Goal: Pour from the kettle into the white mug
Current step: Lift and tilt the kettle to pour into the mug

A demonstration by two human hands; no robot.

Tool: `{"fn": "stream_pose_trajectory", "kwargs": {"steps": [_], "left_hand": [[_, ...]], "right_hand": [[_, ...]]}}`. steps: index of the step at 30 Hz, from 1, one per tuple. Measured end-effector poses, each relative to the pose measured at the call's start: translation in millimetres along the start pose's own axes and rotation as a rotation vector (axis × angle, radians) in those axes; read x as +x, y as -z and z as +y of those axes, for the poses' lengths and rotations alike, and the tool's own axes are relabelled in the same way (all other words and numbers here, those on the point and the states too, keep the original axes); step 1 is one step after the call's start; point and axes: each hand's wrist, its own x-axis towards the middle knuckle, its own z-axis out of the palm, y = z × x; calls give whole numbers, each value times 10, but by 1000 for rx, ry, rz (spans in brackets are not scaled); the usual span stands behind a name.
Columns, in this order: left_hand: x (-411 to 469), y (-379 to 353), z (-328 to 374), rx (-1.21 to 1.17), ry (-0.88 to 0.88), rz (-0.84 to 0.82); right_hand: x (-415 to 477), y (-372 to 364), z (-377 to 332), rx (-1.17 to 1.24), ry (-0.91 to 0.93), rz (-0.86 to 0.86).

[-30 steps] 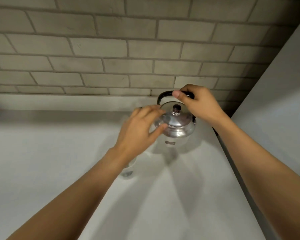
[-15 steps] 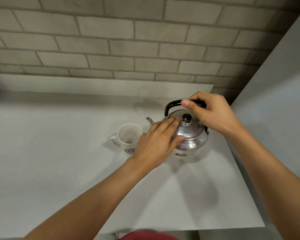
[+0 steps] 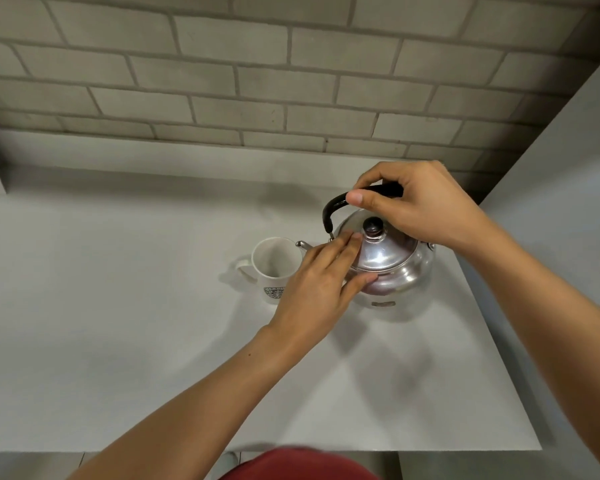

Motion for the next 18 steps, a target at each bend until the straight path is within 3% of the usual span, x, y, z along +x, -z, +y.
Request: {"fn": "stream_pose_trajectory", "kwargs": {"steps": [18], "left_hand": [[-80,-116,-17,-231,88,33]], "right_hand": [[192,-40,-354,-166,128,-175]]}}
